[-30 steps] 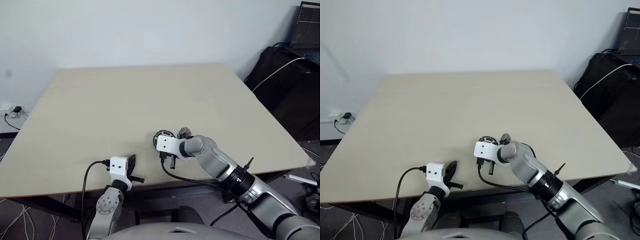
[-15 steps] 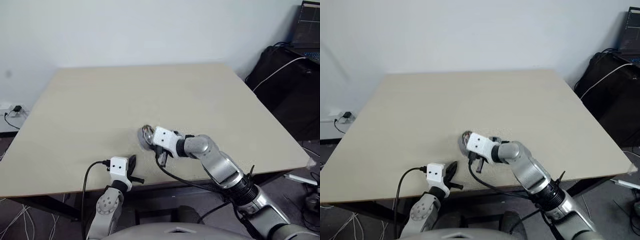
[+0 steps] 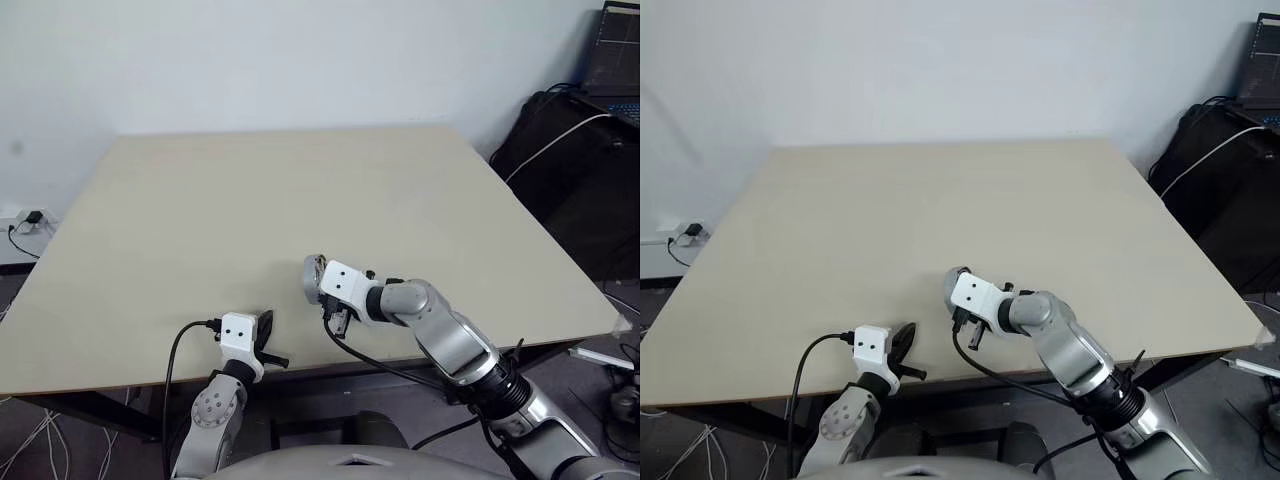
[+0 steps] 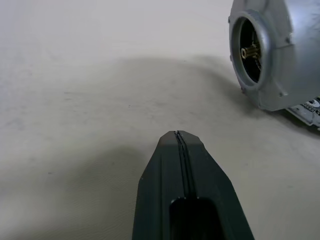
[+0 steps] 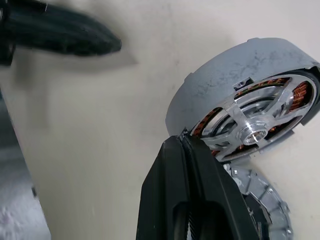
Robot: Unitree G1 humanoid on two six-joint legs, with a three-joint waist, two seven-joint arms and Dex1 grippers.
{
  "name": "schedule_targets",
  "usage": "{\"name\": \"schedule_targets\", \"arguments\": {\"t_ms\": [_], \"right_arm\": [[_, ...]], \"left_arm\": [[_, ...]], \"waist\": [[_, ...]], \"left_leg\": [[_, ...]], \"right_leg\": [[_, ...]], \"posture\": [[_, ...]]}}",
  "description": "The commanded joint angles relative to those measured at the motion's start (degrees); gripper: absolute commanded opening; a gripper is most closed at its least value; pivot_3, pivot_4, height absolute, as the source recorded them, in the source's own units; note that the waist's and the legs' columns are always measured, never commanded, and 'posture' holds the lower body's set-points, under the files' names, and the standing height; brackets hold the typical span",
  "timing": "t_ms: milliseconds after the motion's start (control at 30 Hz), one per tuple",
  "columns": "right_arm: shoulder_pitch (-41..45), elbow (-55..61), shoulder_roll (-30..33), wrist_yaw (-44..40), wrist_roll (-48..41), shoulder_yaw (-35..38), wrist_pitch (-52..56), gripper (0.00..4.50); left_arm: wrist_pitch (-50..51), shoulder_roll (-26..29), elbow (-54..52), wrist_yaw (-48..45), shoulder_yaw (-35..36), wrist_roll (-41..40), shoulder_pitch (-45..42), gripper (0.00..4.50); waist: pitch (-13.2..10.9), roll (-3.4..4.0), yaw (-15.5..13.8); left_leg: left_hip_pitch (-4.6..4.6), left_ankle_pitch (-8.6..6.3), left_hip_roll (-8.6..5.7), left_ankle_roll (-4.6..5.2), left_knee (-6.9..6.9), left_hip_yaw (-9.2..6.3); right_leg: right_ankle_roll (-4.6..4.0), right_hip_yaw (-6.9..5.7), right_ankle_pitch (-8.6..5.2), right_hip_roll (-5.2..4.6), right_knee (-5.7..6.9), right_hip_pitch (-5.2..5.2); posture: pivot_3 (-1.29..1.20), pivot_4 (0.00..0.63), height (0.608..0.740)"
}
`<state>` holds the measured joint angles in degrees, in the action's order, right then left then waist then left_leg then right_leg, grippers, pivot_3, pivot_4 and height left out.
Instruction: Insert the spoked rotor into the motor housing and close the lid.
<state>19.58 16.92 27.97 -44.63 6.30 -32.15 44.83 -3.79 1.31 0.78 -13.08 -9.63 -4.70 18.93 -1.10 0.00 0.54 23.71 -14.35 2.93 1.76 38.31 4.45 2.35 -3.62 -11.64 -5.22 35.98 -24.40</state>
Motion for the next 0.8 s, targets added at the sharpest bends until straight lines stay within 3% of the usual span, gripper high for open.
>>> {"name": "schedule_targets", "arguments": {"t_ms": [33,500,633,800], "right_arm": [[2.31,2.95,1.98,-2.07,0.78,-1.27,-2.15,0.01],[3.04,-5.04,-5.55,0.93,0.96,-3.91,-1.95,0.01],[3.4,-7.55,-7.44,2.41,1.46,-3.76,-2.47,0.94],[3.08,-5.73,-8.88,2.64,0.34,-2.8,-3.34,2.63]], "left_arm": [[-0.35,-0.32,-0.96,-0.15,-0.27,-0.19,-0.54,0.0],[-0.6,-0.59,-0.81,0.05,-0.13,-0.24,-0.41,0.0],[-0.61,-0.57,-0.85,0.1,-0.09,-0.27,-0.33,0.0],[-0.71,-0.55,-0.77,0.1,-0.02,-0.43,-0.24,0.0]], "waist": [[-0.01,-0.01,-0.01],[0.0,-0.02,0.07],[0.01,-0.02,0.0],[0.01,-0.02,0.08]], "left_leg": [[0.0,0.0,0.0,0.0,0.0,0.0],[-0.02,0.01,0.02,0.01,0.0,0.01],[-0.02,0.01,0.02,0.01,0.0,0.02],[-0.02,0.01,0.02,0.01,0.0,0.01]], "right_leg": [[0.0,0.0,0.0,0.0,-0.01,0.0],[0.0,0.0,0.0,0.03,0.02,0.0],[0.0,0.01,0.0,0.02,0.03,0.02],[0.0,0.0,0.01,0.03,0.03,0.02]], "posture": [[0.0,0.0,0.74],[0.0,0.0,0.74],[0.0,0.0,0.74],[0.0,0.0,0.74]]}}
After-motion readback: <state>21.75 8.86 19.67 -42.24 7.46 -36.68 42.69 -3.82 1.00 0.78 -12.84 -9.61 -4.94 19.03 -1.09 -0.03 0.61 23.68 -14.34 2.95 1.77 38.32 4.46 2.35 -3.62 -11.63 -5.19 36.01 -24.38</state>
